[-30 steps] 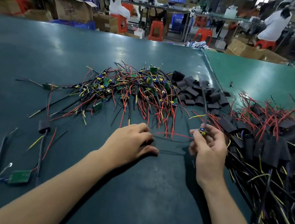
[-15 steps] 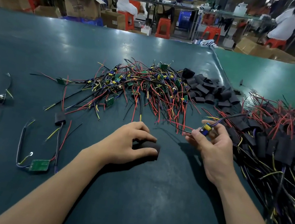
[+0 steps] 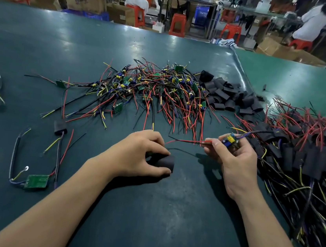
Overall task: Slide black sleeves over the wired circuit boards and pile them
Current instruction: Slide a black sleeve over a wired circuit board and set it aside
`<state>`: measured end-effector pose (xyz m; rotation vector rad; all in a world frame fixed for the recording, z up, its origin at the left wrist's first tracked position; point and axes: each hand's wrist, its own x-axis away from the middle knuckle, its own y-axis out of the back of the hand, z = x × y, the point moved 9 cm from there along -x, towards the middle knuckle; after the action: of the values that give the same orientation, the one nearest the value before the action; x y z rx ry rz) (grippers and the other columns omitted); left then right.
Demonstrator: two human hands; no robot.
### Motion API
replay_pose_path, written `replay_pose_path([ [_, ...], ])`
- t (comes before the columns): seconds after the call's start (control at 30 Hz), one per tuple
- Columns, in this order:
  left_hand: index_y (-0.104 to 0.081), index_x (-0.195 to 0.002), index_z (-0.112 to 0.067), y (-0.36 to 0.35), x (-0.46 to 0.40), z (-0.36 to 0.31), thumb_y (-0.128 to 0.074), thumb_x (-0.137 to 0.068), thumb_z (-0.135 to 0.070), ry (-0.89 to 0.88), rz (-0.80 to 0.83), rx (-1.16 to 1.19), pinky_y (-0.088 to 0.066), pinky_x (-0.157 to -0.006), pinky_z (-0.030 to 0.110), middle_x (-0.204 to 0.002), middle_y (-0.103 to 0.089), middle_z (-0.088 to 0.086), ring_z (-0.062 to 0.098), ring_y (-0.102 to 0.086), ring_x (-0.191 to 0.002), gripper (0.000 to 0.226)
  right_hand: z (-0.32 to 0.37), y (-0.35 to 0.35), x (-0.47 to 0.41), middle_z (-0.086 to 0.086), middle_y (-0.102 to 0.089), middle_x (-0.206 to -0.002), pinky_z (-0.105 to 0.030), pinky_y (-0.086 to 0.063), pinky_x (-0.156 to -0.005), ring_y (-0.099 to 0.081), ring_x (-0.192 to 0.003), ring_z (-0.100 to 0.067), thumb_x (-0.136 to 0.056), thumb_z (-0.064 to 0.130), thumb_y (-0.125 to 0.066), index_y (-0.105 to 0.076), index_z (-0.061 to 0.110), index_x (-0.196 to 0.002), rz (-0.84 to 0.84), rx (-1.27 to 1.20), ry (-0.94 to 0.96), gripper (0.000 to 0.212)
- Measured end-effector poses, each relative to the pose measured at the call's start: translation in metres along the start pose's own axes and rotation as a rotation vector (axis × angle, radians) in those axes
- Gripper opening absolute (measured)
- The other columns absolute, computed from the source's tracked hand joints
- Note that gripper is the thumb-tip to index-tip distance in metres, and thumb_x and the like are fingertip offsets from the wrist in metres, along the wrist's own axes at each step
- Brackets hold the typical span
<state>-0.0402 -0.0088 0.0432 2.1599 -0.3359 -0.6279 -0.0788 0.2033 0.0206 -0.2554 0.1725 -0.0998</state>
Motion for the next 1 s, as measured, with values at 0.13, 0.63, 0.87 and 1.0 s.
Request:
replay_pose_path([
  [0.13, -0.078, -0.100, -0.011, -0.002, -0.003, -0.014, -0.080, -0.074, -0.038, -0.087, -0.032, -0.151, -0.051, -0.075, 0.032, -0.087, -0.065, 0.003, 0.022, -0.060, -0.082, 0.037, 0.002, 0.004, 0.001, -0.010, -0.074, -0.080, -0.028, -0.059, -0.065, -0.073, -0.071, -0.025, -0.087, -0.002, -0.068, -0.060, 0.012, -0.087, -0.024, -0.025, -0.008, 0.016],
  [0.63, -0.067, -0.119, -0.019, -0.012, -0.004, 0.008, -0.085, -0.076, -0.030, 0.139, 0.068, 0.171, -0.046, -0.090, 0.023, -0.107, -0.063, -0.008, 0.008, -0.058, -0.101, 0.048, 0.002, 0.003, 0.000, -0.014, -0.072, -0.080, -0.027, -0.058, -0.063, -0.070, -0.069, -0.027, -0.089, -0.009, -0.060, -0.058, 0.008, -0.087, -0.037, -0.111, -0.060, 0.017],
  [0.87, -0.066, -0.118, -0.024, -0.012, -0.003, 0.018, -0.082, -0.078, -0.016, 0.235, 0.009, 0.258, -0.044, -0.091, 0.015, -0.108, -0.064, -0.007, 0.002, -0.060, -0.099, 0.043, 0.005, 0.005, 0.000, -0.014, -0.071, -0.077, -0.028, -0.058, -0.063, -0.069, -0.067, -0.027, -0.090, -0.012, -0.056, -0.058, 0.007, -0.085, -0.045, -0.160, -0.059, 0.019],
  [1.0, -0.066, -0.117, -0.019, 0.002, -0.001, 0.027, -0.079, -0.080, -0.004, 0.281, -0.141, 0.491, -0.052, -0.090, 0.027, -0.105, -0.068, 0.008, 0.013, -0.066, -0.089, 0.042, 0.009, 0.007, 0.000, -0.013, -0.072, -0.076, -0.028, -0.058, -0.063, -0.071, -0.068, -0.028, -0.090, -0.012, -0.056, -0.057, 0.007, -0.084, -0.051, -0.143, -0.026, 0.020],
])
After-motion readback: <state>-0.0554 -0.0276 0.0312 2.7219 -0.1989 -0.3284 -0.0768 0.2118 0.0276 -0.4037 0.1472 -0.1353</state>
